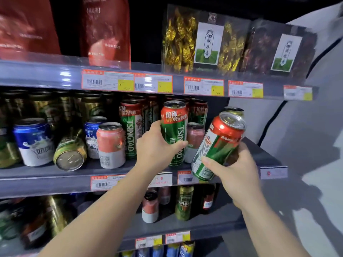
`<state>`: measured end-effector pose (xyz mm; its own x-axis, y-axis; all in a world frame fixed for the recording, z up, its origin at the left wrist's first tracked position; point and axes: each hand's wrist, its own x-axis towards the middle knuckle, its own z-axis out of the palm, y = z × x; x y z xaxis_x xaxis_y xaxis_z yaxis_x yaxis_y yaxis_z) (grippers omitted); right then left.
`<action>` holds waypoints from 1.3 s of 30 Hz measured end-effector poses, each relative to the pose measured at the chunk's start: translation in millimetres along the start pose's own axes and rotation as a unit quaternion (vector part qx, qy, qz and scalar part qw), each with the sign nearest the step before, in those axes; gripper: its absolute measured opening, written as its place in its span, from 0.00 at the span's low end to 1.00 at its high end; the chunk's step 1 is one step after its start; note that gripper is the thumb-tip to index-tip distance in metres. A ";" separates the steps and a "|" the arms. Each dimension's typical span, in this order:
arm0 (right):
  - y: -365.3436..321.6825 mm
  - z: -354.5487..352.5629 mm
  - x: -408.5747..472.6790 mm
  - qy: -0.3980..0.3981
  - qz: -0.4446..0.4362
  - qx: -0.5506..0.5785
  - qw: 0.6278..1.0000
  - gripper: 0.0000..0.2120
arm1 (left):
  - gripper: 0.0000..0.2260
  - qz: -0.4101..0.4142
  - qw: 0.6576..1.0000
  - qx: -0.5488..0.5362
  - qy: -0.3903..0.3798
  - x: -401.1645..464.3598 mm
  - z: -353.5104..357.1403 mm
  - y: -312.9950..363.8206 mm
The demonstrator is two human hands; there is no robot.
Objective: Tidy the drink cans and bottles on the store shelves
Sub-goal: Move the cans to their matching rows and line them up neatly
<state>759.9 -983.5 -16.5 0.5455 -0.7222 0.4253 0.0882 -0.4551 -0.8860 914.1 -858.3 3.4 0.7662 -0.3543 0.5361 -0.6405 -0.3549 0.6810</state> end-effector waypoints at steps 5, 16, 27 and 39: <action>-1.1 5.3 10.5 -0.004 -0.002 0.007 1.000 0.31 | 0.29 -0.013 0.993 0.113 -0.017 11.0 20.3 3.9; 2.4 8.6 18.9 -0.017 0.004 0.018 1.000 0.29 | 0.36 0.025 0.934 0.356 0.005 -15.5 -0.7 -35.7; 1.2 15.8 21.6 -0.035 -0.008 -0.006 0.999 0.28 | 0.25 0.039 0.980 0.161 0.107 13.1 -30.2 -4.5; 3.2 15.9 23.3 -0.035 0.000 -0.020 0.999 0.28 | 0.33 0.041 0.993 0.064 0.091 24.4 -7.3 -9.9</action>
<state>786.1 -993.6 -12.4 0.6022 -0.6845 0.4109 0.0558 -0.4773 -0.8769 939.5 -857.2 13.3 0.7004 -0.2285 0.6762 -0.6933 -0.4429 0.5685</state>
